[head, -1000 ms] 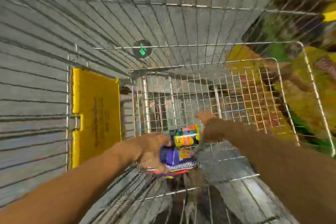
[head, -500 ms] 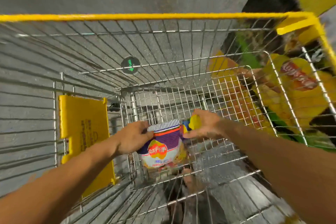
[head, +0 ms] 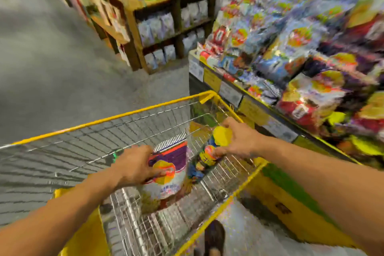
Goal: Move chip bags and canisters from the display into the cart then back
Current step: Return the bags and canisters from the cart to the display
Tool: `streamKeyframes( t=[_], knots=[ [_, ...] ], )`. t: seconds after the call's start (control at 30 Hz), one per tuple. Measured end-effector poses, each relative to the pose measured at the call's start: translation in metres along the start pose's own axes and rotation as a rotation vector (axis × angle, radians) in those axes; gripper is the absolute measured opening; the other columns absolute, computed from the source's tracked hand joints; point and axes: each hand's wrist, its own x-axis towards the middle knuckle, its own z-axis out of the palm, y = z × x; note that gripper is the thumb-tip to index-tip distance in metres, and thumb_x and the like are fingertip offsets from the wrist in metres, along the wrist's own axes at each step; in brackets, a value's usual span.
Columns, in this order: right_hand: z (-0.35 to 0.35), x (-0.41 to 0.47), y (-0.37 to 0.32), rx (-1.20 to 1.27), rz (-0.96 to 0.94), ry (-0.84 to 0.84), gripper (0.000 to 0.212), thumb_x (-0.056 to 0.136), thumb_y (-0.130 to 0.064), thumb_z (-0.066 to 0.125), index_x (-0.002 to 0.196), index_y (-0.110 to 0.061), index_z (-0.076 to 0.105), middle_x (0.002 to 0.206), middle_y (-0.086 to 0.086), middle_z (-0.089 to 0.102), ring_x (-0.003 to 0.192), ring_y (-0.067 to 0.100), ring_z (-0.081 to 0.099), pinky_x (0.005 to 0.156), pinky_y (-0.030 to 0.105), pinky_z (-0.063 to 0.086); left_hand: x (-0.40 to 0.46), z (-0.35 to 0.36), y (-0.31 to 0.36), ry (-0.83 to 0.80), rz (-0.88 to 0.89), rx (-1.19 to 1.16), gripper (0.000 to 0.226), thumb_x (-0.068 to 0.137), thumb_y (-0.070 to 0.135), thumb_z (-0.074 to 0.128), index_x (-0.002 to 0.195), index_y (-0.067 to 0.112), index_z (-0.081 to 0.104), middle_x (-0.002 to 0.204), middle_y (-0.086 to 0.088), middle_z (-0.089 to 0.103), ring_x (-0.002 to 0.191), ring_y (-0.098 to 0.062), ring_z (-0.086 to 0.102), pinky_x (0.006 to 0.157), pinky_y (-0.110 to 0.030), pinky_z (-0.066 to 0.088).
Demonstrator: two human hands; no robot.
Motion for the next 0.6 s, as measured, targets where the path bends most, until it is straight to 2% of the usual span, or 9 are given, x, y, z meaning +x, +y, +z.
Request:
streamKeyframes(
  t=[0.1,0.17,0.2,0.23,0.33,0.37,0.43,0.53,0.6],
  knots=[
    [-0.037,-0.036,0.009,0.078,-0.009,0.092,0.096,0.069,-0.059,0.08,0.145,-0.023,0.034,0.14,0.002,0.049,0.123,0.025,0.052,0.098,0.032,0.044,0.005,-0.027,0.034,0.072,0.092,0.006,0.078,0.061,0.089,0.056,0.11,0.028,0.056,0.094,0.006,0.065,0.095,-0.023,0.065,0.069,-0.03,0.044],
    [-0.058,-0.056,0.017,0.098,-0.021,0.152,0.094,0.071,-0.056,0.08,0.147,-0.025,0.034,0.149,0.003,0.044,0.13,0.025,0.048,0.106,0.035,0.041,0.009,-0.043,0.058,0.085,0.175,0.007,0.093,0.052,0.097,0.048,0.116,0.03,0.053,0.102,0.008,0.068,0.098,-0.022,0.066,0.078,-0.034,0.05],
    [-0.068,-0.066,0.021,0.115,-0.025,0.176,0.093,0.073,-0.054,0.08,0.148,-0.025,0.033,0.152,0.002,0.042,0.134,0.023,0.045,0.107,0.033,0.039,0.01,-0.051,0.071,0.087,0.217,0.005,0.094,0.05,0.098,0.047,0.115,0.031,0.054,0.096,0.011,0.068,0.094,-0.018,0.066,0.078,-0.033,0.05],
    [-0.073,-0.071,0.024,0.137,-0.033,0.196,0.093,0.074,-0.052,0.08,0.149,-0.026,0.033,0.154,0.001,0.039,0.136,0.022,0.042,0.108,0.031,0.036,0.009,-0.057,0.079,0.083,0.246,0.002,0.085,0.055,0.093,0.054,0.114,0.032,0.057,0.089,0.014,0.067,0.087,-0.011,0.066,0.074,-0.029,0.048],
    [-0.099,-0.102,0.042,0.161,-0.047,0.265,0.09,0.076,-0.05,0.08,0.151,-0.033,0.032,0.158,-0.002,0.033,0.142,0.02,0.036,0.111,0.031,0.032,0.014,-0.07,0.12,0.076,0.371,-0.017,0.049,0.073,0.058,0.078,0.114,0.034,0.062,0.074,0.028,0.06,0.068,0.011,0.057,0.064,-0.015,0.043],
    [-0.105,-0.109,0.045,0.16,-0.054,0.274,0.087,0.078,-0.049,0.079,0.151,-0.035,0.033,0.159,-0.004,0.032,0.143,0.02,0.034,0.113,0.032,0.031,0.014,-0.075,0.133,0.066,0.397,-0.016,0.046,0.075,0.052,0.079,0.115,0.036,0.062,0.078,0.03,0.061,0.071,0.013,0.057,0.068,-0.015,0.046],
    [-0.123,-0.134,0.062,0.187,-0.063,0.288,0.082,0.082,-0.045,0.077,0.15,-0.038,0.033,0.16,-0.005,0.029,0.145,0.021,0.03,0.115,0.036,0.031,0.019,-0.08,0.168,0.055,0.456,-0.002,0.046,0.076,0.047,0.078,0.118,0.041,0.06,0.095,0.028,0.066,0.088,0.009,0.061,0.08,-0.025,0.053],
    [-0.145,-0.166,0.089,0.202,-0.053,0.314,0.08,0.083,-0.043,0.076,0.15,-0.039,0.033,0.158,-0.008,0.031,0.143,0.017,0.033,0.112,0.031,0.033,0.026,-0.084,0.22,0.032,0.551,0.044,0.049,0.077,0.049,0.072,0.123,0.044,0.057,0.104,0.023,0.066,0.098,0.0,0.062,0.086,-0.033,0.053],
    [-0.159,-0.188,0.108,0.213,-0.032,0.329,0.079,0.083,-0.04,0.076,0.15,-0.038,0.033,0.145,-0.013,0.046,0.12,0.009,0.053,0.094,0.016,0.041,0.028,-0.085,0.256,0.017,0.607,0.059,0.049,0.078,0.048,0.071,0.125,0.042,0.056,0.106,0.021,0.066,0.101,-0.002,0.063,0.087,-0.033,0.053]
  ],
)
